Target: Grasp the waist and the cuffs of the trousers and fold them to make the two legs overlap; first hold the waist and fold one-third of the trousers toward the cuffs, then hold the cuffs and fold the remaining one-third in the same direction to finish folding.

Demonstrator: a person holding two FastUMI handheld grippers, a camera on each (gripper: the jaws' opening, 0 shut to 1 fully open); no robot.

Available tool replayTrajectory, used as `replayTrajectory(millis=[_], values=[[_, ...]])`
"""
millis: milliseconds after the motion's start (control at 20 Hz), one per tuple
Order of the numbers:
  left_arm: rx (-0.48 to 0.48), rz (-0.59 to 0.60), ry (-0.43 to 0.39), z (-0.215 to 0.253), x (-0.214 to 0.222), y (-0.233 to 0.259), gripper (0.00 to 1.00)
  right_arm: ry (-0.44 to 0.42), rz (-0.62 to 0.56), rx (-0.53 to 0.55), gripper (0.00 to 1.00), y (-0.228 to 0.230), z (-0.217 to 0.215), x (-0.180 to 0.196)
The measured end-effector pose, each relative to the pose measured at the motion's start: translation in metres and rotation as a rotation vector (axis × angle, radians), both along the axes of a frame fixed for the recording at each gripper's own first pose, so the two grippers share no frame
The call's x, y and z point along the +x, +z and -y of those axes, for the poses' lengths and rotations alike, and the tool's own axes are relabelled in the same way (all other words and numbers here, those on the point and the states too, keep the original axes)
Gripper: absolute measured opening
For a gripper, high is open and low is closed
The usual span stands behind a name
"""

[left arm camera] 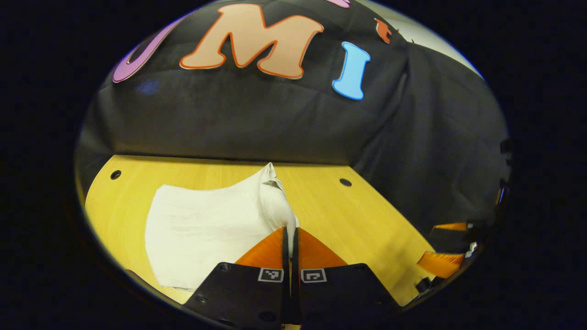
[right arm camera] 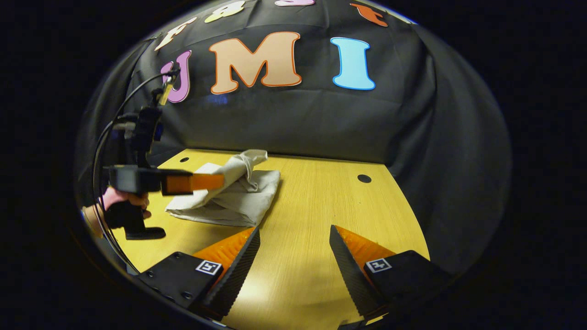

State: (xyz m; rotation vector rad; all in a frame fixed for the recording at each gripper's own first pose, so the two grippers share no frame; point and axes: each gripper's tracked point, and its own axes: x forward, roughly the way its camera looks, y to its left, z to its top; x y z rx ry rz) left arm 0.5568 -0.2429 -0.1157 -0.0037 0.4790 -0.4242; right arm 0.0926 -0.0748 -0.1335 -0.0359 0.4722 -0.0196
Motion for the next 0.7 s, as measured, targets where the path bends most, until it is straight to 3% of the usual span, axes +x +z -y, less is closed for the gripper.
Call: replayTrajectory(millis=[200,250,350,450,500,550,700], values=[[0.008,-0.051,-0.005,0.006,-0.002,-0.022,0.01,-0.022,-0.003,0.021,0.98,0.000,-0.001,-0.002],[0.002,-0.046,-0.008,0.005,-0.008,-0.020,0.10,-0.026,-0.002,0.029,0.98,0.000,-0.005,-0.002],[0.001,-0.019,-0.011,-0.005,-0.013,-0.006,0.44,-0.035,-0.004,0.036,0.98,0.000,-0.011,-0.002],[0.025,0.006,0.014,-0.026,-0.018,0.005,0.69,-0.036,0.004,0.046,0.98,0.003,-0.022,-0.001],[0.030,0.017,0.026,-0.036,-0.023,0.013,0.75,-0.037,0.010,0.053,0.98,0.005,-0.029,0.000],[0.033,0.030,0.048,-0.048,-0.025,0.018,0.87,-0.037,0.016,0.063,0.98,0.007,-0.035,0.000],[0.036,0.070,0.116,-0.085,-0.042,0.043,0.90,-0.039,0.042,0.085,0.98,0.017,-0.049,0.001]])
